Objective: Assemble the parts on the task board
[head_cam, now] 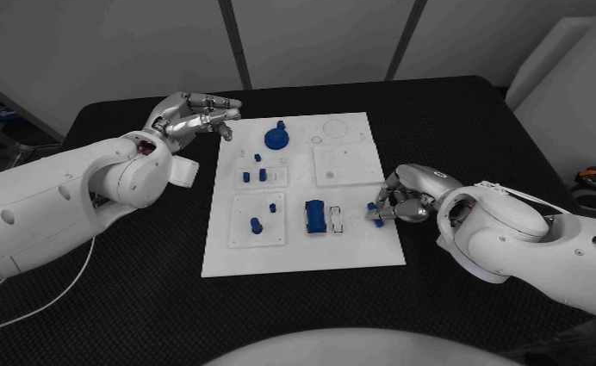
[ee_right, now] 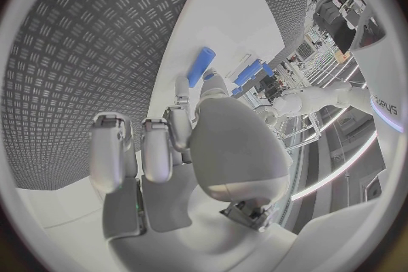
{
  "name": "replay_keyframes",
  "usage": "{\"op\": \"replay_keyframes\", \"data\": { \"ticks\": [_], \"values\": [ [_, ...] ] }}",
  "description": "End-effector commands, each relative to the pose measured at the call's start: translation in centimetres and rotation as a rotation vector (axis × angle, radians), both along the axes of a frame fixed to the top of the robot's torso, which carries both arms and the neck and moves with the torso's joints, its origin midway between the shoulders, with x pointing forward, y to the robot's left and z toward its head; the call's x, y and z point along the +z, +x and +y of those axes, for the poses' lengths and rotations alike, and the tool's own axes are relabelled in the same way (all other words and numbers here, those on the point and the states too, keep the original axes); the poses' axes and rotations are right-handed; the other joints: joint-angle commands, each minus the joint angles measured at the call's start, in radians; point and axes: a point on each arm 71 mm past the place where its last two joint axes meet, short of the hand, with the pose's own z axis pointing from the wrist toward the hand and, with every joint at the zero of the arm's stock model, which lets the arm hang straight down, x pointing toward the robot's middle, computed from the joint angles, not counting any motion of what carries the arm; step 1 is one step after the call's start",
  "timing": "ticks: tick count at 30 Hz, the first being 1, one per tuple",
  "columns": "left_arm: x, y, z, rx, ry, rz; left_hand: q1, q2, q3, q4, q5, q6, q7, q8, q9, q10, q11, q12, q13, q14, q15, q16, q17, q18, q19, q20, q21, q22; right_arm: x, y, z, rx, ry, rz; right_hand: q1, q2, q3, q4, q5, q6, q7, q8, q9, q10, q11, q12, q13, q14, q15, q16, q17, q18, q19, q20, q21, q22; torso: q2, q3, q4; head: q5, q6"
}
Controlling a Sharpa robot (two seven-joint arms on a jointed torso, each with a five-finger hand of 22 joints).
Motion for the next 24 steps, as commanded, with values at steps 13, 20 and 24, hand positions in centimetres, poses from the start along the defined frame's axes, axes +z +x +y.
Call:
{"op": "replay_keyframes", "data": {
  "ticks": [13,20,24],
  "values": [
    [0.1,-0.1,0.1,-0.008,-0.006,-0.001,-0.005,0.000,0.003,0.002,0.004,0.002,0.004,-0.005,-0.001,-0.007,0.001,0.003,-0.001,0.000,0.004,-0.005,-0.002,0.007,-0.002,0.006,-0.005,-0.001,-1.1,-0.7,1.1,0.080,-0.157,-0.005,0.093,-0.009,0.017,-0.058,-0.040,0.007,-0.005,0.012,0.016,-0.001,-0.011,-0.011,-0.045,0.076,-0.015,-0.007,0.131,-0.006,0.032,-0.015,-0.009,0.136,0.000,-0.0011,-0.0002,0.005,-0.003],
    [0.0,-0.2,0.2,-0.006,-0.004,-0.001,-0.005,0.000,0.003,0.002,0.005,0.002,0.004,-0.005,-0.001,-0.007,0.001,0.004,-0.001,0.000,0.004,-0.005,-0.002,0.007,-0.002,0.006,-0.006,-0.001,-1.1,-0.8,1.5,0.091,-0.169,-0.026,0.134,-0.001,0.053,-0.079,-0.040,0.000,-0.005,0.010,0.022,-0.008,-0.011,-0.022,-0.050,0.076,-0.015,-0.008,0.131,-0.005,0.031,-0.016,-0.011,0.135,0.000,-0.0010,-0.0004,0.004,-0.003],
    [0.0,-0.2,0.2,-0.005,-0.004,0.000,-0.005,0.000,0.003,0.002,0.005,0.002,0.004,-0.005,-0.001,-0.007,0.001,0.004,-0.001,0.000,0.004,-0.005,-0.002,0.007,-0.002,0.006,-0.006,-0.001,-1.0,-0.8,1.7,0.092,-0.166,-0.042,0.153,0.003,0.080,-0.085,0.011,-0.004,-0.005,0.007,0.024,-0.013,-0.012,-0.029,-0.054,0.076,-0.016,-0.009,0.130,-0.005,0.030,-0.017,-0.012,0.133,0.000,-0.0008,-0.0008,0.004,-0.003]
  ]
}}
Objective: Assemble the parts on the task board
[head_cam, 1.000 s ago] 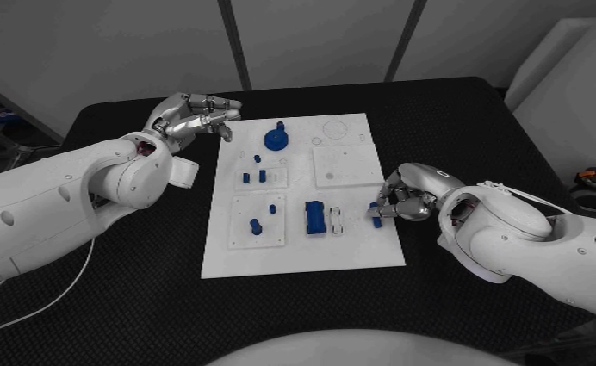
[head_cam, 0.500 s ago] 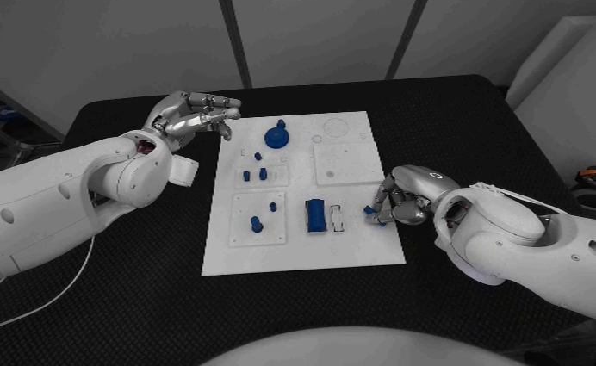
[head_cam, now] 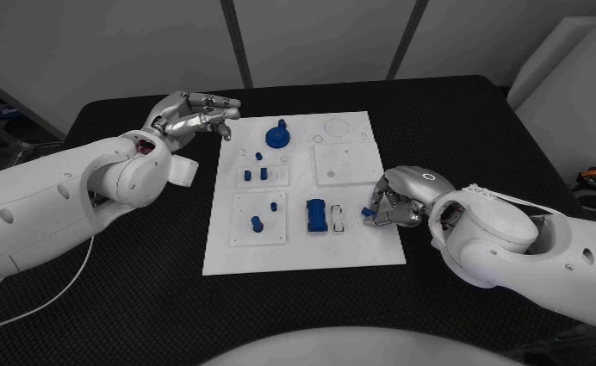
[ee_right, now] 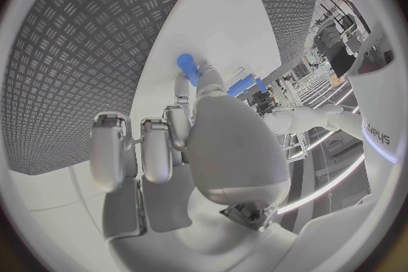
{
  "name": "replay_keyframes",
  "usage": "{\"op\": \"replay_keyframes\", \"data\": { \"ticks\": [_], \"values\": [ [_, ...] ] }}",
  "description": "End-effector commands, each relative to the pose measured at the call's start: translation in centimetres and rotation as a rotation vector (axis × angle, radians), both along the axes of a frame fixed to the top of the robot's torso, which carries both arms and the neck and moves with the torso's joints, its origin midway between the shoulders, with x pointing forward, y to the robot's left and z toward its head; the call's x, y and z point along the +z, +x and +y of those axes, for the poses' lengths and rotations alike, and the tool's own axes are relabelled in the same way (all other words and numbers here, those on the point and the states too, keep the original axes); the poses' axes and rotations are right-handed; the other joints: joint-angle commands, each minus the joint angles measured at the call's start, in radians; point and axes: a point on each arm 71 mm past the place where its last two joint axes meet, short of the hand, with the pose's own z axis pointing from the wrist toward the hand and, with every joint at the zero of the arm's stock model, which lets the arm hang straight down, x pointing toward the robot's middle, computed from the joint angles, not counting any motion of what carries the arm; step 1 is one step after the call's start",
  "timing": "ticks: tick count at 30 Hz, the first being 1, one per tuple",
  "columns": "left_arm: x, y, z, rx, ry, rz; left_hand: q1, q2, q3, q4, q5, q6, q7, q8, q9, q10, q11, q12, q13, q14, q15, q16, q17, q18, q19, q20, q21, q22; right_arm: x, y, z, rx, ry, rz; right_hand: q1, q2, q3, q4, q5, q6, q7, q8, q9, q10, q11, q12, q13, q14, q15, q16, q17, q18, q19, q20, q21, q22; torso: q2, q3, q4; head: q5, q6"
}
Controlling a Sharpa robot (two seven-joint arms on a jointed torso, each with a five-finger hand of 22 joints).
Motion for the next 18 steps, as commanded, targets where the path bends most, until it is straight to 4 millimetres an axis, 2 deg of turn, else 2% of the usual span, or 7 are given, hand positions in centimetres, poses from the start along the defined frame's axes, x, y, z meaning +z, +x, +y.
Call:
{"op": "replay_keyframes", "data": {
  "ticks": [1,4,8,14,18],
  "values": [
    [0.12,-0.06,-0.11,-0.010,-0.007,-0.003,-0.005,0.000,0.003,0.002,0.005,0.002,0.004,-0.005,-0.001,-0.007,0.001,0.004,-0.001,0.000,0.004,-0.005,-0.001,0.007,-0.002,0.006,-0.006,-0.001,-0.98,-0.25,-0.26,-0.009,-0.071,0.023,0.067,0.044,0.024,-0.004,0.035,-0.006,0.000,-0.005,0.002,-0.009,-0.004,-0.007,-0.052,0.075,-0.010,-0.005,0.130,-0.005,0.030,-0.010,-0.004,0.133,0.000,0.0005,-0.0005,-0.002,0.000],
    [0.11,-0.07,-0.09,-0.010,-0.006,-0.002,-0.005,0.000,0.003,0.002,0.005,0.002,0.004,-0.005,-0.001,-0.007,0.001,0.004,-0.001,0.000,0.004,-0.005,-0.001,0.007,-0.002,0.006,-0.006,-0.001,-0.84,-0.28,-0.09,-0.012,-0.061,0.011,0.095,0.048,0.074,-0.005,0.096,-0.004,-0.002,-0.008,0.003,-0.013,-0.007,-0.012,-0.053,0.076,-0.012,-0.006,0.130,-0.005,0.031,-0.012,-0.003,0.134,0.000,0.0007,-0.0003,-0.002,0.000],
    [0.10,-0.08,-0.08,-0.010,-0.006,-0.001,-0.005,0.000,0.003,0.002,0.005,0.002,0.004,-0.005,-0.001,-0.007,0.001,0.004,-0.001,0.000,0.004,-0.005,-0.001,0.007,-0.002,0.006,-0.006,-0.001,-0.68,-0.39,0.07,-0.025,-0.031,0.010,0.099,0.032,0.134,0.006,0.156,-0.003,-0.004,-0.006,0.008,-0.012,-0.008,-0.014,-0.053,0.076,-0.013,-0.004,0.133,-0.006,0.033,-0.014,-0.002,0.137,0.000,0.0001,-0.0004,-0.002,-0.001],
    [0.09,-0.10,-0.04,-0.009,-0.006,0.000,-0.003,0.001,0.003,0.000,0.005,0.002,0.004,-0.006,-0.001,-0.008,0.001,0.004,-0.001,0.000,0.004,-0.005,-0.001,0.007,-0.002,0.006,-0.006,-0.001,-0.49,-0.66,0.15,-0.063,0.051,0.039,0.084,0.004,0.220,0.025,0.185,-0.009,-0.004,0.004,0.023,-0.006,-0.009,-0.015,-0.052,0.077,-0.013,-0.002,0.137,-0.007,0.036,-0.015,0.001,0.141,0.000,0.0006,-0.0007,-0.001,-0.001],
    [0.09,-0.10,-0.02,-0.009,-0.005,0.000,-0.003,0.001,0.003,0.000,0.005,0.002,0.004,-0.006,-0.001,-0.008,0.001,0.004,-0.001,0.000,0.004,-0.005,-0.001,0.007,-0.002,0.006,-0.006,-0.001,-0.37,-0.85,0.18,-0.089,0.114,0.064,0.054,-0.032,0.305,0.042,0.204,-0.022,-0.002,0.013,0.040,-0.002,-0.008,-0.016,-0.052,0.077,-0.012,-0.002,0.138,-0.007,0.036,-0.014,0.001,0.143,0.000,-0.0002,-0.0006,-0.001,-0.002]
  ]
}}
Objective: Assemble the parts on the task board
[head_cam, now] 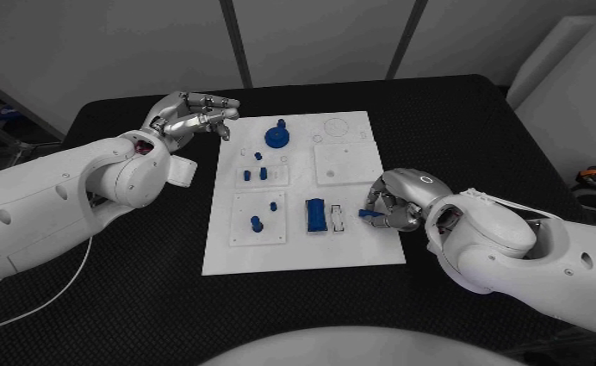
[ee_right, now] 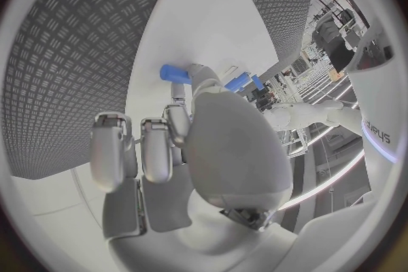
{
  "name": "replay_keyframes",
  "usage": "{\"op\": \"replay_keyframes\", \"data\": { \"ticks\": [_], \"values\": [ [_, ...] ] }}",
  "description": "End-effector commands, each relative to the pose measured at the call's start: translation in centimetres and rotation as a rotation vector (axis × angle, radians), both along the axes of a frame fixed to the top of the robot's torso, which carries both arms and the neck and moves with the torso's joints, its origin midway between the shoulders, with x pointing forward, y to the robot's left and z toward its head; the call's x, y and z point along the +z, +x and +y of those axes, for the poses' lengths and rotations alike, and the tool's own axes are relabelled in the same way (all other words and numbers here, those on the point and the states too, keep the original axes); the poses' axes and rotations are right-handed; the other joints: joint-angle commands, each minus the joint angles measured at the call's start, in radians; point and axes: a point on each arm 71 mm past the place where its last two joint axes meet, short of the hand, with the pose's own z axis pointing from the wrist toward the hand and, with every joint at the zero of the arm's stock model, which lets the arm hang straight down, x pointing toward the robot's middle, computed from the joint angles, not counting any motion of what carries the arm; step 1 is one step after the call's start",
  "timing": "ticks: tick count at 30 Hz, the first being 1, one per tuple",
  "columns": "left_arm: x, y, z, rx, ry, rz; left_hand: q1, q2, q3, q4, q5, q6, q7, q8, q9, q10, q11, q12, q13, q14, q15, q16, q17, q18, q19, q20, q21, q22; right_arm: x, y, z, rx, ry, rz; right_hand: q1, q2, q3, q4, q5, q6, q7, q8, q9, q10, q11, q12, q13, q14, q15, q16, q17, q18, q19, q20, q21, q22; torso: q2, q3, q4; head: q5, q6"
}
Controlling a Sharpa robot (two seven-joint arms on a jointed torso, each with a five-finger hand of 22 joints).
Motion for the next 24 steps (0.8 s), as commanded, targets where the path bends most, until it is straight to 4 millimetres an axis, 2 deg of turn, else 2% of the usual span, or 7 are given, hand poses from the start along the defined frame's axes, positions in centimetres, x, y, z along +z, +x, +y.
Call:
{"op": "replay_keyframes", "data": {
  "ticks": [1,3,5,12,24],
  "values": [
    [0.1,0.0,-0.1,-0.010,-0.006,-0.001,-0.003,0.001,0.003,0.000,0.005,0.002,0.004,-0.006,-0.001,-0.008,0.001,0.004,-0.001,0.000,0.004,-0.005,-0.001,0.007,-0.002,0.006,-0.006,-0.002,-0.3,-0.2,-0.3,-0.073,0.081,0.058,0.009,0.006,0.074,-0.029,0.009,-0.003,-0.007,0.010,0.018,0.006,-0.001,0.006,0.008,0.077,-0.005,-0.002,0.137,-0.007,0.036,-0.007,0.001,0.143,0.000,-0.0010,0.0001,0.001,-0.001],
    [0.1,0.0,-0.1,-0.010,-0.006,-0.001,-0.003,0.001,0.003,0.000,0.005,0.002,0.004,-0.006,-0.001,-0.008,0.001,0.004,-0.001,0.000,0.004,-0.005,-0.001,0.007,-0.002,0.006,-0.006,-0.002,-0.2,-0.3,-0.3,-0.081,0.106,0.058,0.009,0.006,0.074,-0.029,0.009,-0.003,-0.007,0.010,0.018,0.006,-0.001,0.006,0.008,0.077,-0.005,-0.002,0.137,-0.007,0.036,-0.007,0.001,0.143,0.000,-0.0013,0.0008,0.002,-0.002],
    [0.1,-0.1,-0.1,-0.010,-0.006,-0.001,-0.003,0.001,0.003,0.000,0.005,0.002,0.004,-0.006,-0.001,-0.008,0.001,0.004,-0.001,0.000,0.004,-0.005,-0.001,0.007,-0.002,0.006,-0.006,-0.002,-0.1,-0.3,-0.1,-0.087,0.128,0.055,-0.019,-0.027,0.152,-0.028,0.008,-0.010,-0.007,0.022,0.036,0.009,-0.001,0.006,0.010,0.078,-0.005,-0.002,0.139,-0.008,0.037,-0.006,0.001,0.145,0.000,-0.0007,0.0011,0.003,-0.001],
    [0.1,-0.1,-0.1,-0.009,-0.006,-0.001,-0.003,0.001,0.003,0.000,0.005,0.002,0.004,-0.006,-0.001,-0.008,0.001,0.004,-0.001,0.000,0.004,-0.005,-0.001,0.007,-0.002,0.006,-0.006,-0.002,0.1,-0.4,0.5,-0.096,0.194,0.054,-0.046,-0.040,0.192,-0.028,0.005,-0.012,-0.010,0.031,0.047,0.014,-0.001,0.012,0.015,0.079,-0.006,0.000,0.141,-0.008,0.039,-0.007,0.003,0.147,0.000,0.0002,-0.0002,0.005,-0.001],
    [0.1,-0.1,-0.2,-0.012,-0.007,-0.001,-0.003,0.001,0.003,0.000,0.005,0.002,0.004,-0.006,-0.001,-0.008,0.001,0.004,-0.001,0.000,0.004,-0.005,-0.001,0.007,-0.002,0.006,-0.006,-0.002,0.3,-0.4,1.8,-0.096,0.277,0.053,-0.101,-0.053,0.227,-0.016,0.000,-0.011,-0.015,0.042,0.061,0.027,-0.005,0.033,0.031,0.081,-0.009,0.006,0.151,-0.011,0.045,-0.009,0.011,0.158,0.000,0.0002,0.0002,0.006,-0.002]
  ]
}}
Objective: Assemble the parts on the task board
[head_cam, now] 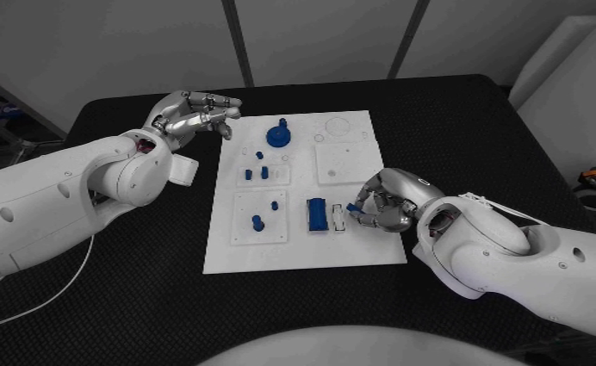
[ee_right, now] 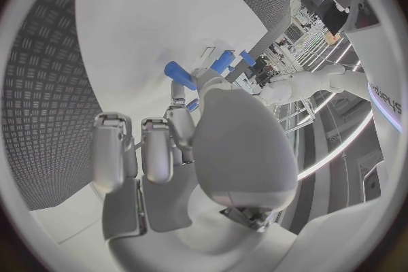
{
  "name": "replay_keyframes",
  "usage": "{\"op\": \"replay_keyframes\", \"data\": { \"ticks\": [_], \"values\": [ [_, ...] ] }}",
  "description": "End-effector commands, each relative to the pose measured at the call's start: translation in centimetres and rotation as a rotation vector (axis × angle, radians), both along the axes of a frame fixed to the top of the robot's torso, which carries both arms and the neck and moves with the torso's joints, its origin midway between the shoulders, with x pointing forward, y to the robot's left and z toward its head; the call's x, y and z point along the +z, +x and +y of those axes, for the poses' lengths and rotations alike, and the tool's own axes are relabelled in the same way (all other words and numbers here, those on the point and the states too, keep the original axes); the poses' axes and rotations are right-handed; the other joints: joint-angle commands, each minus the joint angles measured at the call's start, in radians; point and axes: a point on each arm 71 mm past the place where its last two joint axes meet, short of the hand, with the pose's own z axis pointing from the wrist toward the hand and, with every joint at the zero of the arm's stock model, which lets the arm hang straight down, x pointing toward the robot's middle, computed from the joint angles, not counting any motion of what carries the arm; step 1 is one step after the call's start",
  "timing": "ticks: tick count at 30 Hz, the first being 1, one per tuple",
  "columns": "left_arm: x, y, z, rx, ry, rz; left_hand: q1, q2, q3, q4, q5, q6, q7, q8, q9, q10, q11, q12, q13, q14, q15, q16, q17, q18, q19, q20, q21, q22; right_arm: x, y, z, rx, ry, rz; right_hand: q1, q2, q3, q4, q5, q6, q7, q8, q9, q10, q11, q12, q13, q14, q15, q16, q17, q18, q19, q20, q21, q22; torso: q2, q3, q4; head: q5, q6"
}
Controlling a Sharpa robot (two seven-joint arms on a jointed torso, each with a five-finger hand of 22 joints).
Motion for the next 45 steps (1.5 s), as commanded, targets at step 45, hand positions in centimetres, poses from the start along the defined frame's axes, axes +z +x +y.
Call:
{"op": "replay_keyframes", "data": {
  "ticks": [45],
  "values": [
    [0.0,0.0,-0.3,-0.021,-0.007,0.007,-0.003,0.001,0.004,0.000,0.005,0.002,0.005,-0.006,-0.001,-0.008,0.001,0.004,-0.001,0.000,0.004,-0.005,-0.002,0.007,-0.002,0.006,-0.007,-0.002,-1.3,0.8,2.2,0.020,-0.023,0.094,-0.282,0.037,-0.127,-0.024,-0.108,0.041,-0.022,0.026,0.083,0.049,-0.009,0.097,0.083,0.086,-0.015,0.022,0.176,-0.016,0.057,-0.015,0.019,0.180,0.001,0.0008,-0.0013,0.003,0.001]
  ]
}}
